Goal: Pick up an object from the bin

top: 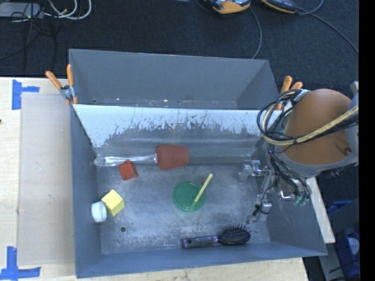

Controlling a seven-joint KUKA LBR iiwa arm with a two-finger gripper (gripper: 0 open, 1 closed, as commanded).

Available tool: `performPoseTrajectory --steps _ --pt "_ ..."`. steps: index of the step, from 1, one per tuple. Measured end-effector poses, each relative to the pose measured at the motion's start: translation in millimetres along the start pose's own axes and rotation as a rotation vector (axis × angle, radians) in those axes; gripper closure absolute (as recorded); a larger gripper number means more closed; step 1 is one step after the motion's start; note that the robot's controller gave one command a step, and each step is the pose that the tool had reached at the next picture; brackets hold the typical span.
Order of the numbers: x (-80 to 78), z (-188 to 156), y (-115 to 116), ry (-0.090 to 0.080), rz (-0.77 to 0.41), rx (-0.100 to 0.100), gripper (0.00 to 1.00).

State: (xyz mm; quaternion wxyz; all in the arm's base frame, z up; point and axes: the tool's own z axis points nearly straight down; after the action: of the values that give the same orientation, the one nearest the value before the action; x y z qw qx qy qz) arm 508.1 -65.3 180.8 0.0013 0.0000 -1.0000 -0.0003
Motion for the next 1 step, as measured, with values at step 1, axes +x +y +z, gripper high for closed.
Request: performPoseTrajectory --steps 1 --pt "18.8 55.6 8.4 0.003 -0.13 -0.001 0.0"
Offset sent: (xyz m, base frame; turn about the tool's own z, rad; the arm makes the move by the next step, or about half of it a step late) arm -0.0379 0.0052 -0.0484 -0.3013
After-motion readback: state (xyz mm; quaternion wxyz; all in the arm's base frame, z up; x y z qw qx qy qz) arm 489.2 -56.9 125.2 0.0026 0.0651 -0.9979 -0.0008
